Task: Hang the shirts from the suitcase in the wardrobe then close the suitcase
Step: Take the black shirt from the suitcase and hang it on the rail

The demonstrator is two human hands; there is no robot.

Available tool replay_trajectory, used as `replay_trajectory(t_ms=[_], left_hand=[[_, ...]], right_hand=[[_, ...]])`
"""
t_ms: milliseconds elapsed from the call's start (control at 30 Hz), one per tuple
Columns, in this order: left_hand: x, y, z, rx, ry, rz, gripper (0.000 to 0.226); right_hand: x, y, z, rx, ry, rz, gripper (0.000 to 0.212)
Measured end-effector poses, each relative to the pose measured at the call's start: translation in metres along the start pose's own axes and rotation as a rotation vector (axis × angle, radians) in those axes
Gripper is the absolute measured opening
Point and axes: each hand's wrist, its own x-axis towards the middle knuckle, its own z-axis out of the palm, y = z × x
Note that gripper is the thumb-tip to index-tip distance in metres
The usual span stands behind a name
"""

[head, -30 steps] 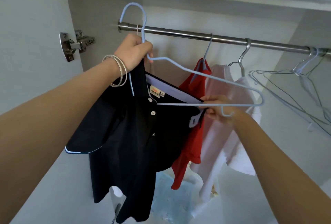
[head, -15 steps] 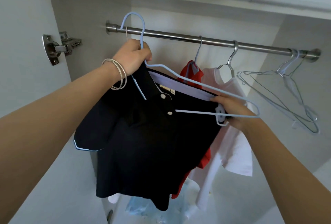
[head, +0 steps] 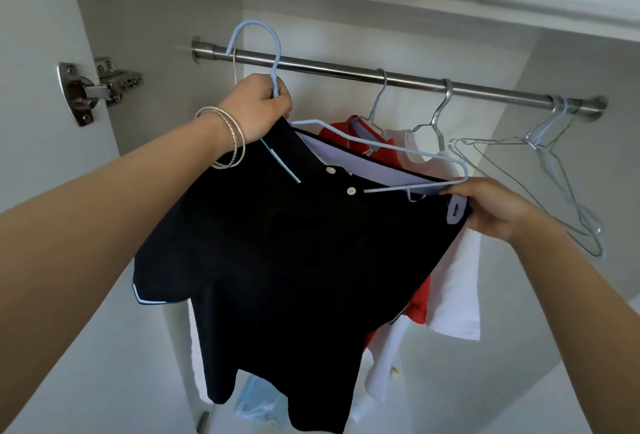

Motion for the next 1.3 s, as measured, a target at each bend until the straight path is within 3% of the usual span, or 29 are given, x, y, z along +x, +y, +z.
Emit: replay_trajectory(t_ms=[300, 567, 767, 967, 1133, 1200, 1300], left_hand=[[0.003, 0.005, 0.01, 0.125, -0.043, 0.022, 0.015], [0.01, -0.002, 0.014, 0.097, 0.044, 0.0, 0.016], [0.012, -0.003, 0.014, 0.138, 0.074, 0.008, 0.014], [0.008, 0.01, 0.021, 0.244, 0.005, 0.042, 0.01], [0.004, 0.021, 0.045, 0.382, -0.053, 0.121, 0.02], [0.005, 0.026, 0.059, 0.38, -0.09, 0.156, 0.021], [0.007, 0.032, 0.064, 0.315, -0.085, 0.159, 0.019]], right_hand=[[-0.006, -0.019, -0.002, -0.145, 0.193, -0.034, 0.018], [-0.014, -0.024, -0.004, -0.456, 0.094, -0.049, 0.028], [-0.01, -0.028, -0.01, -0.501, 0.092, -0.016, 0.018], [-0.013, -0.041, -0.012, -0.615, 0.167, -0.039, 0.014], [-0.012, -0.064, 0.018, -0.633, 0.176, -0.176, 0.008], [-0.013, -0.075, 0.044, -0.607, 0.14, -0.267, 0.009], [-0.023, -0.083, 0.078, -0.532, -0.101, -0.29, 0.011]])
